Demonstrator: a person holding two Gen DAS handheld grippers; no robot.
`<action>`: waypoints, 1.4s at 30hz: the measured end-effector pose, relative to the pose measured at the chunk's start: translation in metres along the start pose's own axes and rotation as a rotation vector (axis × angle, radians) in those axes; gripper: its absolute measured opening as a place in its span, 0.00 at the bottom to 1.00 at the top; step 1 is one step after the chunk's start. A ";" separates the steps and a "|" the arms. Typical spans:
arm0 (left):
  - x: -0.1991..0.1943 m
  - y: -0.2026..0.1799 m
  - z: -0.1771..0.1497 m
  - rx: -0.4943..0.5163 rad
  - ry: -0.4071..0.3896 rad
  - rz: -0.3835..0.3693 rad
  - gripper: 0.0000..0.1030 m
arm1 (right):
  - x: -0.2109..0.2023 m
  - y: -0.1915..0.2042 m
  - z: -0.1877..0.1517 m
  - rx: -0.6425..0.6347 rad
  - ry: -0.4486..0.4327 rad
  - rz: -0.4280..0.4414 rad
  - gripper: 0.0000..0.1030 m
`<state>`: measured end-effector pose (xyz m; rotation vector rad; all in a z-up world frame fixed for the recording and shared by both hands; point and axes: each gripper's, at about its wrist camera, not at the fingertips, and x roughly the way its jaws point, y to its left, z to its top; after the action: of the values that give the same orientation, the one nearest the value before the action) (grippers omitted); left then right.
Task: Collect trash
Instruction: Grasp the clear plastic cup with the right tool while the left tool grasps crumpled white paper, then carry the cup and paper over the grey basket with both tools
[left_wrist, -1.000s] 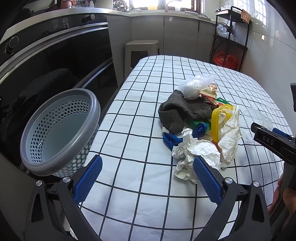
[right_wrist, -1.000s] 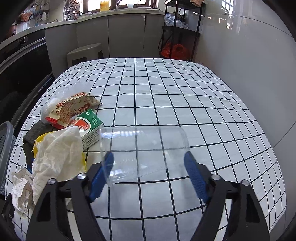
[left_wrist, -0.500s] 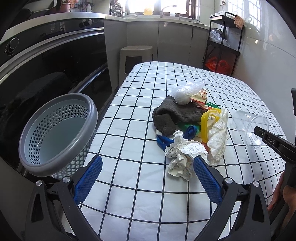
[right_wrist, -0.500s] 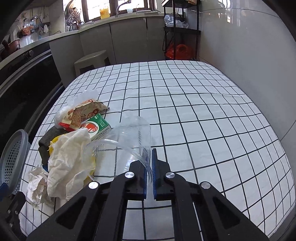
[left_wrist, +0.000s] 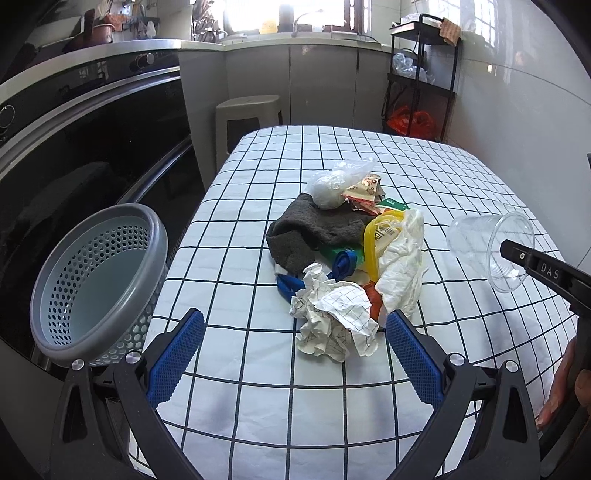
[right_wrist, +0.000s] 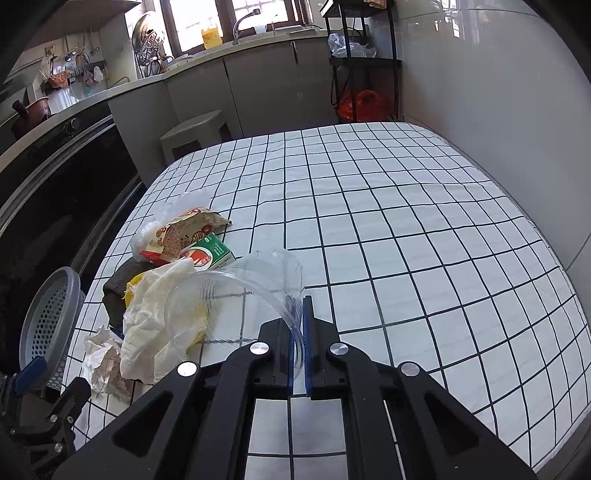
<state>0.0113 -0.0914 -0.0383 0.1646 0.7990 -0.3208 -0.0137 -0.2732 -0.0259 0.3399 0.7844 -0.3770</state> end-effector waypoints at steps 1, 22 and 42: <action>0.004 -0.001 -0.001 -0.001 0.009 0.005 0.94 | -0.001 -0.002 0.000 0.006 0.001 0.006 0.04; 0.036 0.008 -0.005 -0.052 0.106 -0.060 0.25 | -0.010 -0.002 -0.003 0.011 -0.003 0.029 0.04; -0.011 0.037 0.011 -0.051 -0.006 -0.036 0.07 | -0.025 0.008 -0.005 -0.005 -0.027 0.067 0.04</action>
<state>0.0242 -0.0575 -0.0224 0.1017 0.8046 -0.3349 -0.0294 -0.2593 -0.0094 0.3547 0.7457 -0.3162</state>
